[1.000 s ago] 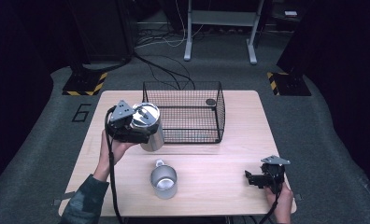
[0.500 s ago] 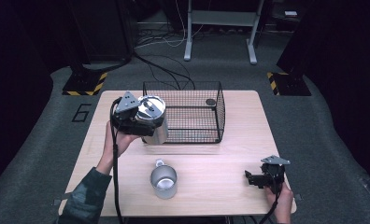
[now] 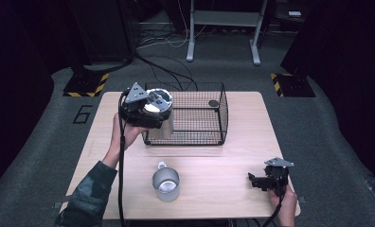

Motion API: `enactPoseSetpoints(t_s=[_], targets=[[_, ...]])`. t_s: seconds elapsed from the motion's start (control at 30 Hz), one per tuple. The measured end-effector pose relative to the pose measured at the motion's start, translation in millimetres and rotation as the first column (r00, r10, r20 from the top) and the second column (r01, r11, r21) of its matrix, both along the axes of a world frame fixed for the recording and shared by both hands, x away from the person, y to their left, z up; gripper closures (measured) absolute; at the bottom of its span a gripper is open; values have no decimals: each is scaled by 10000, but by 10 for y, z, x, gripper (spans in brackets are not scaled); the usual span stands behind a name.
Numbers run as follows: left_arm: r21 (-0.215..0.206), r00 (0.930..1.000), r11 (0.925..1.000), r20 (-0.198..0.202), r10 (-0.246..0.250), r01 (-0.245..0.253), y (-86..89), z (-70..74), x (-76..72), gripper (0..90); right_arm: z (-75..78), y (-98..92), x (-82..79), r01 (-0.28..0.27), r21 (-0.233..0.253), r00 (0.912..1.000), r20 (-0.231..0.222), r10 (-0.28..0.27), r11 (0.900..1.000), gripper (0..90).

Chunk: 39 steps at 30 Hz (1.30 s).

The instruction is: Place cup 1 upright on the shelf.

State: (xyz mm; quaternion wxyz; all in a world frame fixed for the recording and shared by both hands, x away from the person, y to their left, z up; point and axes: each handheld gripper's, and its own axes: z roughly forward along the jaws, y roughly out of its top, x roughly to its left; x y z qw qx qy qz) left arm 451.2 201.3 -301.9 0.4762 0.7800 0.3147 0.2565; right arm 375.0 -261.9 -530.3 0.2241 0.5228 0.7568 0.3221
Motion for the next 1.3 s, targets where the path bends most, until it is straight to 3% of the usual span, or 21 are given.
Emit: enactPoseSetpoints(t_s=[0.43, 1.3], targets=[[-71, 9995, 9998, -240, 208, -209, -26, -16, 205, 37, 0, 0, 0, -1, -3, 10000, 2, 1, 10000, 0], [170, 9978, 9991, -521, 405, -397, -174, -63, 578, 37, 1, 5, 3, 1, -5, 10000, -17, -1, 10000, 0]])
